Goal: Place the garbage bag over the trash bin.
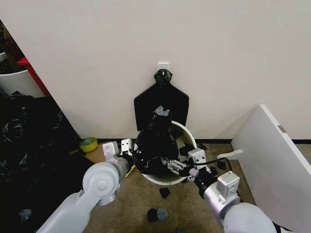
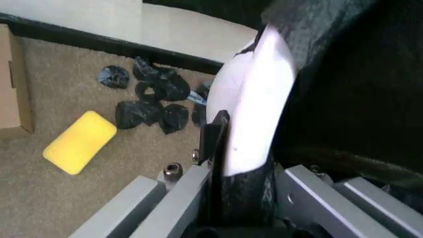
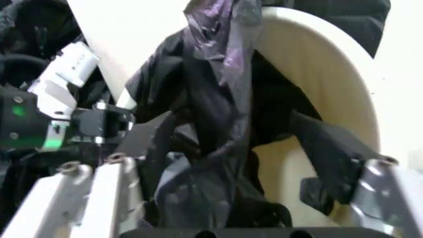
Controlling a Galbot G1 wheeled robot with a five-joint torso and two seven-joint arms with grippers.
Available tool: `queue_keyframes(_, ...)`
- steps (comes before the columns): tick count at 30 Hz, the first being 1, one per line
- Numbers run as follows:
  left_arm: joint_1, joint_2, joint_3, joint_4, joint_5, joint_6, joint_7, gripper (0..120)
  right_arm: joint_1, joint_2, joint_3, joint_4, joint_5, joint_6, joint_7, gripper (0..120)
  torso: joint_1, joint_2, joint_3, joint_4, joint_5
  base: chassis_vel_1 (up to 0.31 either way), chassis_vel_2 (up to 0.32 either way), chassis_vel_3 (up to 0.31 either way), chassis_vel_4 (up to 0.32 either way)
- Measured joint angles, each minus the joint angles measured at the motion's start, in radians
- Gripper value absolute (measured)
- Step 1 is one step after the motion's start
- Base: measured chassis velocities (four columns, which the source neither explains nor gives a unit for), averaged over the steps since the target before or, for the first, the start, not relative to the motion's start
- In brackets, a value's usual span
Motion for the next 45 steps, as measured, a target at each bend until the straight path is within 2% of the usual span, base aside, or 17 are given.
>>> queue_keyframes(4,0.001,0.003,-0.004,-0.004,0.002,0.0,-0.001,0,0.022,0.018,-0.059,-0.001,-0.007,-0.037,0.013,48,0.0,0.0,0.0,0.0,0.0,0.0,0.0,0.0,0.0)
queue_keyframes(5,0.001,0.003,-0.004,-0.004,0.002,0.0,-0.001,0,0.022,0.018,-0.059,-0.001,-0.007,-0.037,0.013,48,0.0,0.0,0.0,0.0,0.0,0.0,0.0,0.0,0.0)
queue_keyframes(12,-0.007,0.007,-0.011,0.002,0.004,0.0,-0.002,0,0.017,0.011,-0.059,-0.001,0.058,-0.117,0.109,19,0.0,0.0,0.0,0.0,0.0,0.0,0.0,0.0,0.0)
queue_keyframes(13,-0.007,0.007,-0.011,0.002,0.004,0.0,-0.002,0,0.017,0.011,-0.059,-0.001,0.058,-0.117,0.109,19,0.0,0.0,0.0,0.0,0.0,0.0,0.0,0.0,0.0)
queue_keyframes(18,-0.012,0.008,-0.011,0.006,0.004,0.0,-0.002,0,-0.003,0.01,-0.053,-0.002,0.089,-0.132,0.131,0,0.0,0.0,0.0,0.0,0.0,0.0,0.0,0.0,0.0)
queue_keyframes(27,-0.014,0.019,-0.025,0.006,0.003,0.001,-0.002,0,-0.023,0.008,0.003,-0.002,0.257,-0.037,0.108,0,0.0,0.0,0.0,0.0,0.0001,0.0,0.0,0.0,0.0)
queue_keyframes(32,-0.005,0.03,-0.041,0.007,0.003,0.001,-0.002,0,-0.014,-0.01,0.055,-0.002,0.285,-0.013,0.109,0,0.0,0.0,0.0,0.0001,0.0001,0.0,0.0,0.0,0.0)
queue_keyframes(45,0.005,0.054,-0.053,0.013,-0.002,-0.009,-0.004,0,0.006,-0.028,0.091,-0.002,0.281,-0.042,0.136,0,0.0,0.0,0.0,0.0,0.0001,0.0,0.0,0.0,0.0)
